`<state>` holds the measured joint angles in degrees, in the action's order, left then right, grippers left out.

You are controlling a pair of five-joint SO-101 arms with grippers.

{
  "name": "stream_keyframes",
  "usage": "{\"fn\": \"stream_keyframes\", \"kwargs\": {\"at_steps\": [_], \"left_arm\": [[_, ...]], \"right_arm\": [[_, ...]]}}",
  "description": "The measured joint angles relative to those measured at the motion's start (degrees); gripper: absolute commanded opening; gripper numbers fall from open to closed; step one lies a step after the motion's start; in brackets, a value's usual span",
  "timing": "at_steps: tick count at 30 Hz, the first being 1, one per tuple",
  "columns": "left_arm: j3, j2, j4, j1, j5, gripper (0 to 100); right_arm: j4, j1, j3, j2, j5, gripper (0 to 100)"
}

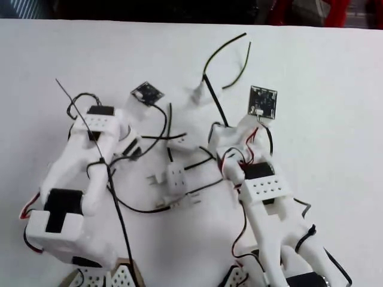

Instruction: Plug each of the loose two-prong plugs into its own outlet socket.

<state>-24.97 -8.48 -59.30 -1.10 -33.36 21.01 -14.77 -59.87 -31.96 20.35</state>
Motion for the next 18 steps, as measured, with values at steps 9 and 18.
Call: {"fn": "stream_keyframes", "kwargs": {"at_steps": [9,18], "left_arm": [[0.09,-0.26,0.0,-0.09,-0.09,16],[0.09,-0.26,-0.26,0.18,0.0,12]], "right_arm": [[0.0,0.0,0.0,0.0,0.0,1.7],[0.0,0.0,0.0,0.0,0.0,1.7]]}}
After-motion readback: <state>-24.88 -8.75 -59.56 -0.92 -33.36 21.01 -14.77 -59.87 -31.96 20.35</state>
